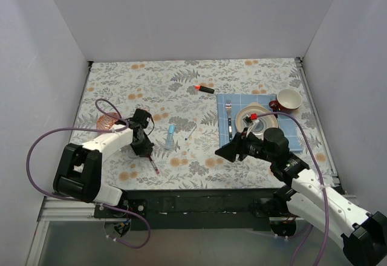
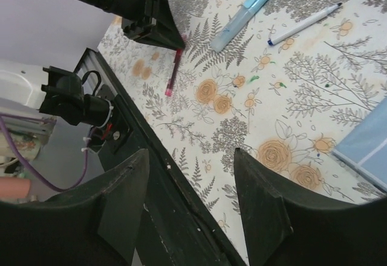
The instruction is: Insert the pens into the pen caps
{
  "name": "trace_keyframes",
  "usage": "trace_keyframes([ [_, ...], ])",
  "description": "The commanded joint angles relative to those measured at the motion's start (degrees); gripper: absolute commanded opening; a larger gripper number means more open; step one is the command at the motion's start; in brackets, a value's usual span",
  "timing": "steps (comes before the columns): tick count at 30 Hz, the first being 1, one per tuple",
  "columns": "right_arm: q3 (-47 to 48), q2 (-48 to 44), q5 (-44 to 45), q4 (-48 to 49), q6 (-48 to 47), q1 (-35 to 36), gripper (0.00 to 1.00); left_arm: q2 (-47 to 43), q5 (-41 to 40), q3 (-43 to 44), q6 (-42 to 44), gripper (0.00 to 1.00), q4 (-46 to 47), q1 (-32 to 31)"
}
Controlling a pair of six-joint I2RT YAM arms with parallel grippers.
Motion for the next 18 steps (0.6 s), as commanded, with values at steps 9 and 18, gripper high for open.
trace_keyframes([
  [9,3.46,20.46,-10.0,25.45,9.34,7.28,0.69,-16.44,30.93,-1.18,7.28,0.0,24.51,-4.08],
  [18,7.86,35.4,-11.94,41.44,18.48,11.51,0.66,-22.95,42.02,-9.44,4.73,0.0,41.5,-4.97],
])
